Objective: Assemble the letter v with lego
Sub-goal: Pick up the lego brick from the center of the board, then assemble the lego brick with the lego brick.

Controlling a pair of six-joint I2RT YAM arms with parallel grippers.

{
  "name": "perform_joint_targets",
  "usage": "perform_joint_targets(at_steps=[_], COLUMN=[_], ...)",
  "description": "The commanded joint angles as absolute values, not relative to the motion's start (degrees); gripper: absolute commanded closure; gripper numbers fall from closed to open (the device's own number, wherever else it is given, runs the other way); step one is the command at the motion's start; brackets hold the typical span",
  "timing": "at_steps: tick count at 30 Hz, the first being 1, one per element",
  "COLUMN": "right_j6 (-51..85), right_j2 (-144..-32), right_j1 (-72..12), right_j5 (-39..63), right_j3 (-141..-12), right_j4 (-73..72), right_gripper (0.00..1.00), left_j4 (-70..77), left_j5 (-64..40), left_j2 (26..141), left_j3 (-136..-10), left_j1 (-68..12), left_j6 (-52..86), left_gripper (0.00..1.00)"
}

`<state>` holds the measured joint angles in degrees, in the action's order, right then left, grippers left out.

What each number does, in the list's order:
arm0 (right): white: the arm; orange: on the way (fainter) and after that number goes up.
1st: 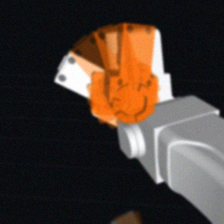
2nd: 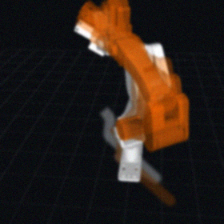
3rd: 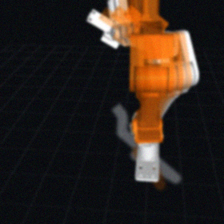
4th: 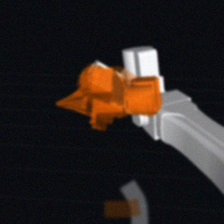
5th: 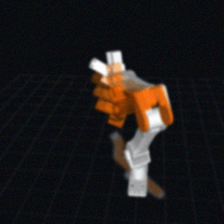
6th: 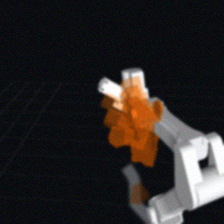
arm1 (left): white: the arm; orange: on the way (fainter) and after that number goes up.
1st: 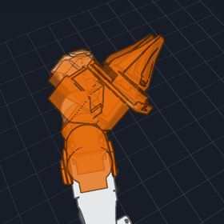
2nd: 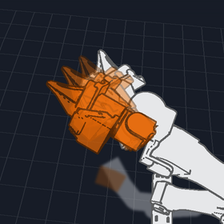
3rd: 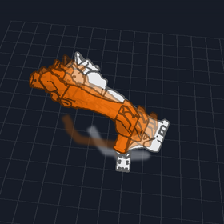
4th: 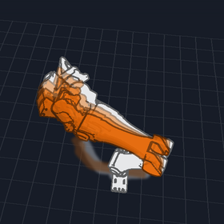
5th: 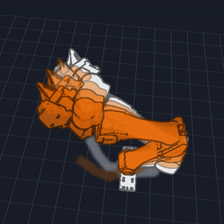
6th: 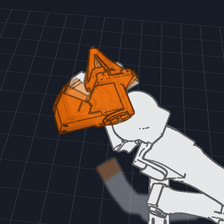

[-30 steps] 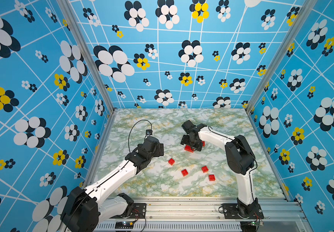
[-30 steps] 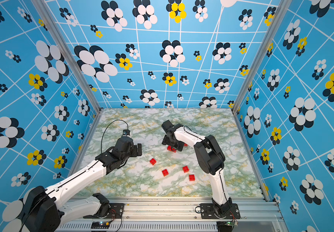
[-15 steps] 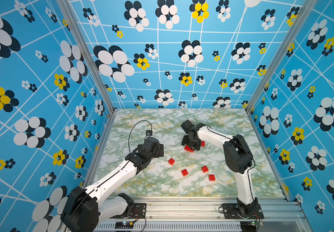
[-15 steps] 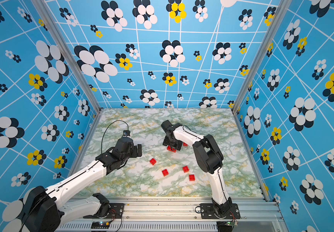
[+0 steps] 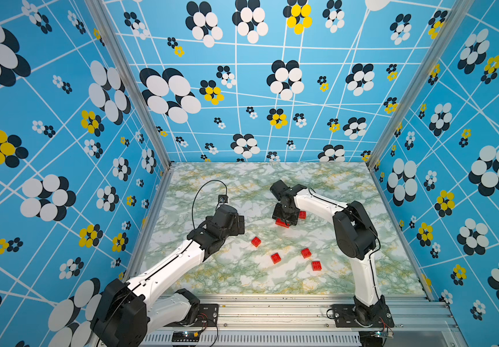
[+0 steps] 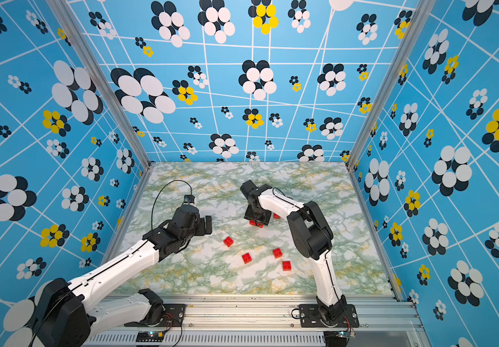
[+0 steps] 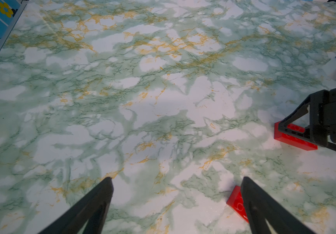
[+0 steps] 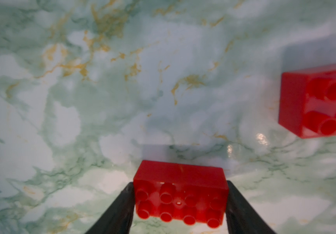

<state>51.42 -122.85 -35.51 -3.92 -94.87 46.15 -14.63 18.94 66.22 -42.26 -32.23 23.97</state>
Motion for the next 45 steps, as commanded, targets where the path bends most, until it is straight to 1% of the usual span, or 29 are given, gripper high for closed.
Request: perform_joint_targets(at_steps=[1, 5, 7, 9, 13, 21, 25, 45], right_j6=[50.6, 45.8, 40.7, 34.7, 27.7, 24.3, 24.0, 24.2], right_j2=[-123.3, -121.3, -119.2, -117.5, -116.7, -117.3, -118.5, -122.4], right_j1=[-35.8, -35.4, -34.2, -31.6, -26.8, -22.3, -22.1, -20.9], right_j5=[-4.2, -4.6, -4.5, -3.0, -2.5, -1.7, 0.0, 0.0], right_j3=[-96.1, -98.4, -98.8, -98.5, -98.0, -98.5, -98.9, -99.7], right_j4=[48.8, 52.6, 54.0, 55.4, 56.5, 55.1, 54.9, 54.7], right_gripper=[0.37, 0.38, 0.45, 0.54, 0.55, 0.56, 0.56, 0.58], left_j4=[-13.7, -13.6, -13.5, -12.9, -11.4, -10.9, -10.9, -10.9], left_j5=[19.8, 19.6, 19.3, 19.0, 19.0, 18.5, 18.7, 19.8], left_j2=[65.6, 66.1, 66.0, 66.2, 67.2, 71.1, 71.2, 68.7], left_j3=[-41.4, -41.6, -41.6, -41.3, -41.2, -43.0, -43.5, -43.1], left_j1=[-31.6, -31.6, -31.6, -31.6, -31.6, -31.8, -31.9, -31.8], left_j6=[23.3, 23.5, 23.6, 23.9, 24.2, 26.0, 26.4, 26.2], left_gripper=[0.0, 0.0, 0.0, 0.0, 0.0, 0.01, 0.01, 0.02])
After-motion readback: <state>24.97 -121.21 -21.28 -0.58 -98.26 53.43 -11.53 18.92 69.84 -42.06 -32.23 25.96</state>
